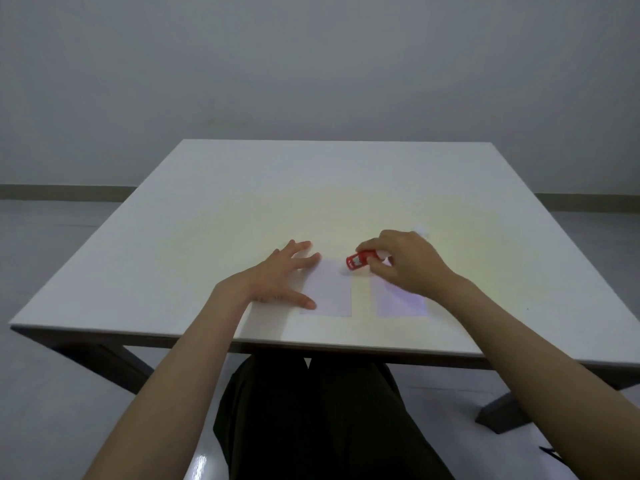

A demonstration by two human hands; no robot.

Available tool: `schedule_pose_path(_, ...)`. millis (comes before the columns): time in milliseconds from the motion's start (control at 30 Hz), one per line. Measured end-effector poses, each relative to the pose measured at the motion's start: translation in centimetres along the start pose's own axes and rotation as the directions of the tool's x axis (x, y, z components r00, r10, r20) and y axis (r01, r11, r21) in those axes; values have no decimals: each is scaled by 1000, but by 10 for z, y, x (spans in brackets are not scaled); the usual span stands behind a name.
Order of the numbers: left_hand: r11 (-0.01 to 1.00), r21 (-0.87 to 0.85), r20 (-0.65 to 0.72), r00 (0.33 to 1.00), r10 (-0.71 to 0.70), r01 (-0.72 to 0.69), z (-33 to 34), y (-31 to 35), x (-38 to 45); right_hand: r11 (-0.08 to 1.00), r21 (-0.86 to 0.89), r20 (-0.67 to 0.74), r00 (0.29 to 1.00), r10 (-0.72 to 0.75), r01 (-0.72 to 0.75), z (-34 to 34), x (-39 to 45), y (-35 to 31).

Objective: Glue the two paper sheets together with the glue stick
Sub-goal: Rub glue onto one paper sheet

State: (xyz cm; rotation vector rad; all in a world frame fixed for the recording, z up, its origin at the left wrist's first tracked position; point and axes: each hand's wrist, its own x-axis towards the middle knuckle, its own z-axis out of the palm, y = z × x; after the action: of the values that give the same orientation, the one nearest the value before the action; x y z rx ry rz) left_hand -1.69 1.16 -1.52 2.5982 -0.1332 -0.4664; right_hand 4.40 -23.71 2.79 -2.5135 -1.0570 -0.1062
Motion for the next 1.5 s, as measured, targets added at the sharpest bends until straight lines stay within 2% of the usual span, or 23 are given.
schedule_pose_path(67, 1000, -10, -5, 1000, 8, -8, 0, 0, 0, 999, -28, -37, 999, 23, -24, 2, -3, 0)
schedule_pose_path(133, 1000, -2, -11, 1000, 5, -5, 2, -1, 0, 996, -47, -17, 997, -73, 72, 4, -13, -9)
schedule_pose_path(200, 1000, 4, -13, 1000, -5, 5, 3, -1, 0, 986, -30, 43, 986, -163, 164, 1, -25, -19)
schedule_pose_path(300, 1000, 9, -10, 1000, -8, 8, 2, 1, 0, 975, 3, 154, 964, -218, 221, -6, -34, -24)
schedule_pose_path(500, 998, 56, 11, 1000, 3, -3, -2, 7, -3, 996, -83, 15, 999, -41, 42, -14, -15, -6)
schedule_pose_path(567, 997, 75, 16, 1000, 5, -6, -2, 8, -3, 997, -52, -23, 998, -60, 59, -11, -11, -10)
schedule_pose_path(700, 996, 82, 20, 1000, 16, -18, 1, 5, -2, 982, 129, 103, 983, -151, 137, 5, -11, -28)
schedule_pose_path(767, 995, 99, 24, 1000, 20, -22, 2, 4, -2, 982, 130, 124, 981, -152, 136, 11, -6, -29)
schedule_pose_path(967, 983, 179, 30, 999, 27, -32, 3, 0, 1, 998, -47, -86, 995, 47, -52, 12, 14, -16)
schedule_pose_path(1067, 985, 167, 17, 999, 33, -36, 5, -4, 2, 997, -58, -108, 992, -62, 56, 22, 5, -32)
schedule_pose_path(1133, 988, 150, 9, 999, 36, -37, 7, -5, 3, 988, -14, -37, 987, -157, 156, 27, -4, -44)
schedule_pose_path(1200, 989, 145, 8, 999, 35, -36, 7, -5, 3, 981, -50, 6, 982, -188, 188, 28, -3, -46)
schedule_pose_path(1300, 986, 161, 18, 999, 34, -36, 6, -5, 3, 992, -99, -14, 997, -78, 76, 23, 11, -33)
schedule_pose_path(1400, 983, 179, 21, 999, 34, -37, 5, -3, 3, 990, -113, -123, 990, 66, -80, 19, 18, -18)
schedule_pose_path(1433, 984, 172, 19, 999, 35, -38, 5, -3, 2, 989, -119, -154, 986, 71, -90, 20, 18, -18)
schedule_pose_path(1500, 988, 145, 11, 999, 41, -42, 5, -3, 2, 995, -94, -136, 991, 7, -20, 26, 13, -26)
